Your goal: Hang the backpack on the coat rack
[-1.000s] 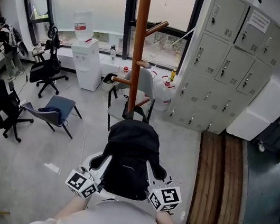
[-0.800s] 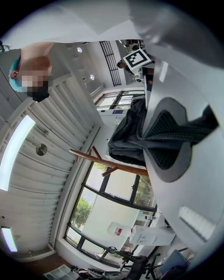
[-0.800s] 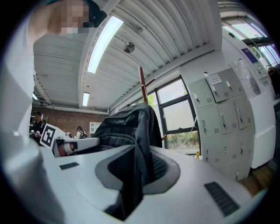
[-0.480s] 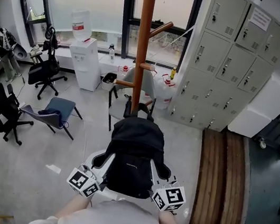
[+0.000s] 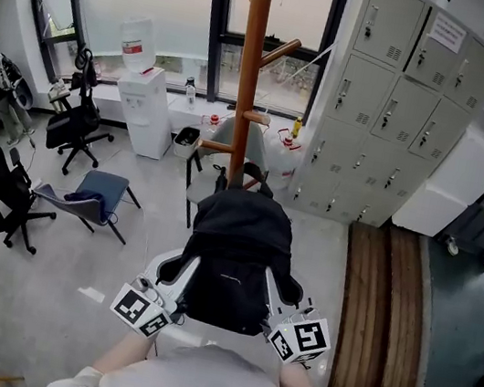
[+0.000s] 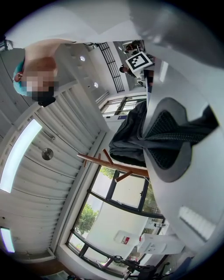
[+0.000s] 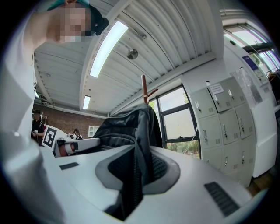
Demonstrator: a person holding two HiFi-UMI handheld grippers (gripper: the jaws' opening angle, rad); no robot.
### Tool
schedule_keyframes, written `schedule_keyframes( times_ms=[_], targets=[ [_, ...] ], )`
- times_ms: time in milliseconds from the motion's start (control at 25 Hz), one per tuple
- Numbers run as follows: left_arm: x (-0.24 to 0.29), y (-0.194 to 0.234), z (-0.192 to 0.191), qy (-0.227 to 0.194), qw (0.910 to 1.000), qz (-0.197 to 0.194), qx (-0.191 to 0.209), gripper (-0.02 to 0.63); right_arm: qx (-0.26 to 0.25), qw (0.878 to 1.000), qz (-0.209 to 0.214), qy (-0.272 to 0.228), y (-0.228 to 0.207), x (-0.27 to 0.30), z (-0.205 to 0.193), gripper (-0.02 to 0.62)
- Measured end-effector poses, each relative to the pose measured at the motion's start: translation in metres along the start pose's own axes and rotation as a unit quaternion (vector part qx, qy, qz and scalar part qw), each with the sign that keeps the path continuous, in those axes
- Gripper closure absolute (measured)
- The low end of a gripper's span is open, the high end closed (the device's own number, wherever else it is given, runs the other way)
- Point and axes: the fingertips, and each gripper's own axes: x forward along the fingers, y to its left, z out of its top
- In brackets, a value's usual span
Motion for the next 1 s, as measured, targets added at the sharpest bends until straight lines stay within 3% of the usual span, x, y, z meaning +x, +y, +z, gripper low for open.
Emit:
schedule_keyframes(
  times_ms=[400,1000],
  targets=[
    [0.012,-0.005,0.051,-0.051,0.9979,-0.02,0.033,0.56,-0.043,0.998,0.006,-0.046,0.003,0.006,0.056,0.541],
    [0.026,-0.009,0.098,-0.103,0.9915,-0.039,0.07,0.56,-0.065,0.994,0.014,-0.091,0.002,0.013,0.1,0.541]
  ],
)
